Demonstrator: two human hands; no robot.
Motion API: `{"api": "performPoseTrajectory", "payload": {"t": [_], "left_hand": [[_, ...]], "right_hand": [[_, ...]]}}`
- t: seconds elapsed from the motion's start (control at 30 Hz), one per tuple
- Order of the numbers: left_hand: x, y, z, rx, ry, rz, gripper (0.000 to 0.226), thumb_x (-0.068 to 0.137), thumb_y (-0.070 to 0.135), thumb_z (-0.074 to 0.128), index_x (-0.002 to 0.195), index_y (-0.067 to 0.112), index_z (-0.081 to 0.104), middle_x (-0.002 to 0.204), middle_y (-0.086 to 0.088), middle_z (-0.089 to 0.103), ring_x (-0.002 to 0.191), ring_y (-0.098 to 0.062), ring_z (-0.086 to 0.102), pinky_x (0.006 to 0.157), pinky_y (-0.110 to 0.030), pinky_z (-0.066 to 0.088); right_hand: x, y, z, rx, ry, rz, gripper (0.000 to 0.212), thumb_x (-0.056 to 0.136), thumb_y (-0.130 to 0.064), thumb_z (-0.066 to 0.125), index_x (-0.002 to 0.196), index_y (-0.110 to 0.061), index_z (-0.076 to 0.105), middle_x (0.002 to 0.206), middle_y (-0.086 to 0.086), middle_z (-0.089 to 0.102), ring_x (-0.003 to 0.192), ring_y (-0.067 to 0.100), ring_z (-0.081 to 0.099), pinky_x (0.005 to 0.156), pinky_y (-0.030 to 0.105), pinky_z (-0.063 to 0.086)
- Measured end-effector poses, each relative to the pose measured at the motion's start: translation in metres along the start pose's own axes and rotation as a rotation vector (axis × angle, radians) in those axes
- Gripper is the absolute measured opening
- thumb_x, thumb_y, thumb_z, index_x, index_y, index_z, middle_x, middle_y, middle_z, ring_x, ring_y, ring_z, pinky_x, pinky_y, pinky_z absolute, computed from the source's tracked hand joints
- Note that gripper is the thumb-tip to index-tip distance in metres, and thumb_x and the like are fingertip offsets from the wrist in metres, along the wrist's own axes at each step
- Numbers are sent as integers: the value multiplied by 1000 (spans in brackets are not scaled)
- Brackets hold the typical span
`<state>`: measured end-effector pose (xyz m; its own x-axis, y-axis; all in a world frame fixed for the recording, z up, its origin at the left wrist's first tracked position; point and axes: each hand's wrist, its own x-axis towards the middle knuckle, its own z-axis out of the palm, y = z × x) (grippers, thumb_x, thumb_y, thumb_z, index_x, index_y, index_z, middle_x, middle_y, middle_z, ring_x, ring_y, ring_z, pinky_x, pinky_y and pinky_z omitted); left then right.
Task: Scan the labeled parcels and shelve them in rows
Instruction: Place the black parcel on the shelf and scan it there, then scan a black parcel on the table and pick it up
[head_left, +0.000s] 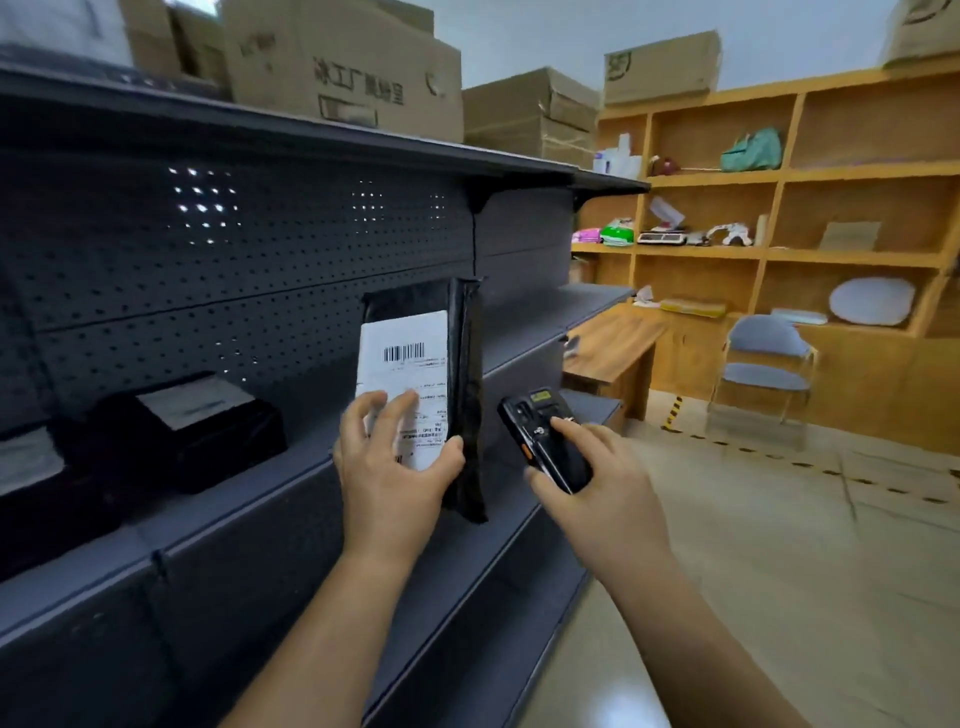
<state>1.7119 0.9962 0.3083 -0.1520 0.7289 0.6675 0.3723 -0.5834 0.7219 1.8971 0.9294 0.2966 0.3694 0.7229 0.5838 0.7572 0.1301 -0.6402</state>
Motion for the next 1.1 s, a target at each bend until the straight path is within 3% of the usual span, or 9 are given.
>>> {"api": "performPoseTrajectory", "payload": {"t": [0.1, 0.27, 0.47, 0.6, 0.73, 0.87, 1.0, 1.1], "left_hand": [[37, -11, 9, 59, 113, -64, 56, 70, 44, 77, 123, 33, 62, 127, 19, 35, 128, -12, 40, 105, -24, 31], [88, -48, 20, 166, 203, -134, 50, 75, 38, 78, 120, 41, 59, 127, 24, 32, 129, -9, 35, 105, -28, 34], [138, -79, 48, 323, 282, -212, 52, 73, 40, 78, 122, 34, 62, 123, 23, 33, 126, -14, 38, 102, -29, 38], [161, -87, 66, 473, 280, -308, 54, 72, 42, 74, 123, 34, 61, 127, 17, 37, 117, -18, 38, 101, -42, 44], [187, -88, 83, 657, 279, -455, 60, 72, 46, 71, 128, 32, 57, 129, 9, 38, 111, -25, 36, 99, -45, 44], [211, -91, 108, 880, 182, -664, 68, 72, 53, 68, 134, 32, 50, 130, 1, 36, 114, -32, 38, 95, -49, 46], [234, -103, 134, 1060, 34, -964, 84, 75, 60, 67, 145, 29, 35, 145, -5, 27, 126, -37, 34, 100, -55, 41], [245, -114, 143, 1132, 38, -1059, 84, 76, 63, 64, 146, 27, 35, 145, -5, 27, 126, -38, 33, 101, -55, 40]], "right_hand": [[49, 8, 38, 94, -60, -72, 56, 77, -43, 77, 129, -33, 61, 126, -11, 56, 117, 10, 53, 95, 26, 43], [125, 21, 105, 200, -148, -191, 54, 75, -41, 78, 126, -34, 62, 124, -14, 57, 115, 10, 55, 94, 33, 49], [198, 35, 166, 260, -250, -276, 55, 74, -49, 71, 126, -37, 61, 124, -17, 55, 113, 8, 54, 91, 35, 50], [235, 48, 195, 286, -360, -316, 56, 75, -52, 70, 129, -43, 57, 131, -19, 50, 117, 7, 52, 91, 37, 51], [268, 63, 225, 335, -419, -356, 57, 77, -50, 72, 131, -43, 57, 133, -19, 48, 119, 7, 50, 91, 33, 50], [300, 78, 249, 375, -524, -402, 58, 78, -53, 71, 133, -43, 55, 134, -17, 49, 118, 8, 50, 90, 33, 51], [328, 86, 266, 453, -580, -444, 57, 76, -54, 70, 130, -46, 56, 132, -17, 50, 118, 8, 51, 89, 32, 51], [342, 92, 277, 521, -614, -464, 56, 74, -54, 69, 128, -46, 56, 128, -20, 51, 115, 6, 51, 89, 33, 52]]}}
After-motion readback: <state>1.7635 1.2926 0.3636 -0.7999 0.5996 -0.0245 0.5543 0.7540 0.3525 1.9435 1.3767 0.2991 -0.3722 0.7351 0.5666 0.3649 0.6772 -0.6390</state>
